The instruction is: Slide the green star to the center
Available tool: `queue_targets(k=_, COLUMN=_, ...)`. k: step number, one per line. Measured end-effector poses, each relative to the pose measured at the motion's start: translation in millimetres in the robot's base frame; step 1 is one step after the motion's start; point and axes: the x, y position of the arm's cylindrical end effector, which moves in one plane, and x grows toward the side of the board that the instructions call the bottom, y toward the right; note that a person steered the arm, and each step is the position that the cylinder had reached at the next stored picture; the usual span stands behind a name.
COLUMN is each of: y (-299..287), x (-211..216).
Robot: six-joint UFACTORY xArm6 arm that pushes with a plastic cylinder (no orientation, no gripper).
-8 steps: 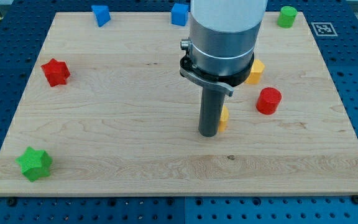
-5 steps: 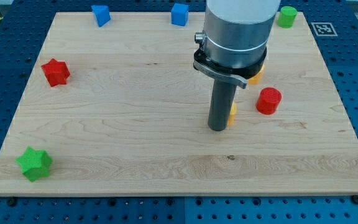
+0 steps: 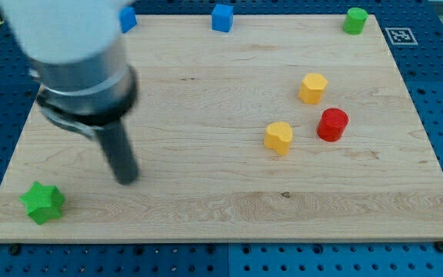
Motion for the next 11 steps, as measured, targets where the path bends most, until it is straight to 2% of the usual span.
queue_targets(k=1, y=-108, x=-14)
queue_targets(k=2, y=-139, x=-12)
queue_targets(k=3, y=-142, x=9)
queue_targets(k=5, y=-135, x=84)
queue_targets(k=8, y=-86, x=82)
queue_targets(k=11, y=-82, x=63)
